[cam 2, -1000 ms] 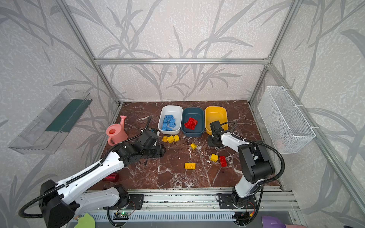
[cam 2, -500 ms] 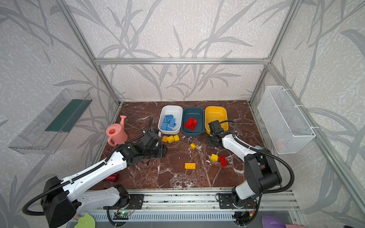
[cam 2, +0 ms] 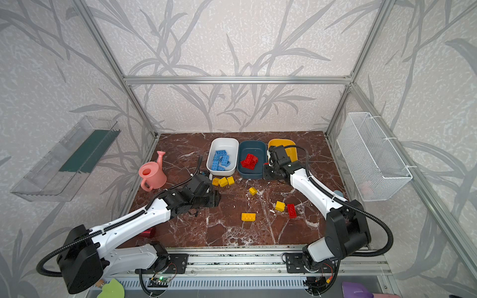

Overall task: Sort the legos into containers by color
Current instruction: Place the lego in the container.

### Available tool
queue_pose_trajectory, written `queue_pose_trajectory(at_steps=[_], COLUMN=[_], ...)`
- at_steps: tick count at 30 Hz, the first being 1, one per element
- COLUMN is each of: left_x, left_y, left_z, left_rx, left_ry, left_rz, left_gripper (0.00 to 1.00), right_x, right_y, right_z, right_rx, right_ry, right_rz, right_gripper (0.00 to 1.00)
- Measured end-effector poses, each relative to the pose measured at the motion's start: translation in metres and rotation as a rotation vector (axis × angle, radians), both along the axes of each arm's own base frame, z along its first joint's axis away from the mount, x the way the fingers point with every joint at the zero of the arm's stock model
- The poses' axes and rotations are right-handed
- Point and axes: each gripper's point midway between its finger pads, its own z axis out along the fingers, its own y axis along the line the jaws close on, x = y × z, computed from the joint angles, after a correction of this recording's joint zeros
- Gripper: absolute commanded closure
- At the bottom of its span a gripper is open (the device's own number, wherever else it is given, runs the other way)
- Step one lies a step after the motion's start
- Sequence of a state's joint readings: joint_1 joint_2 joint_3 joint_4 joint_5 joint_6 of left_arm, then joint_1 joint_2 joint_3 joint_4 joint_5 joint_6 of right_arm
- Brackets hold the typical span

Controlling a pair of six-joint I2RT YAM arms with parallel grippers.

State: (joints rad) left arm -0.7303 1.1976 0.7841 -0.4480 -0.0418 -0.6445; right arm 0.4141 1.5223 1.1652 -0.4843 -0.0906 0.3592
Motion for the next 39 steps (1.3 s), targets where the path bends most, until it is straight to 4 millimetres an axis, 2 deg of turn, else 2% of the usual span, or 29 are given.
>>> queue_pose_trajectory(at_steps=[6,8,13,19,23,30,33,36,39], left_x=[-0.002,-0.002,-0.002,-0.004,-0.003,-0.008,-0.015,-0.016,-0.018], left_y=[0.007,0.009,0.012,0.014,0.013,0.011,0.0,-0.021,-0.043], left_z=[-0.013,-0.016,-0.03,-0.039,-0.038,-0.038,-0.03,-0.017,-0.009], left_rx=[0.027,0.033,0.065,0.084,0.078,0.125,0.183,0.208,0.218], left_ry=[0.001,0.0,0.024,0.04,0.033,0.015,-0.021,-0.064,-0.096], left_rz=[0.016,0.022,0.03,0.029,0.028,0.004,-0.053,-0.107,-0.172], left_gripper=[0.22,0.18,0.14,0.14,0.14,0.14,0.14,0.15,0.15], right_x=[0.032,0.044,0.064,0.077,0.081,0.085,0.083,0.078,0.068], right_y=[0.025,0.034,0.047,0.05,0.052,0.053,0.052,0.049,0.041], right_z=[-0.009,-0.016,-0.035,-0.052,-0.057,-0.051,-0.046,-0.028,0.004], right_rx=[-0.002,-0.002,-0.018,-0.04,-0.049,-0.051,-0.051,-0.042,-0.02], right_ry=[0.02,0.031,0.06,0.085,0.09,0.078,0.076,0.048,-0.006], right_rz=[0.037,0.045,0.054,0.051,0.056,0.06,0.06,0.058,0.055], right_gripper=[0.79,0.79,0.77,0.66,0.54,0.33,0.27,0.21,0.15])
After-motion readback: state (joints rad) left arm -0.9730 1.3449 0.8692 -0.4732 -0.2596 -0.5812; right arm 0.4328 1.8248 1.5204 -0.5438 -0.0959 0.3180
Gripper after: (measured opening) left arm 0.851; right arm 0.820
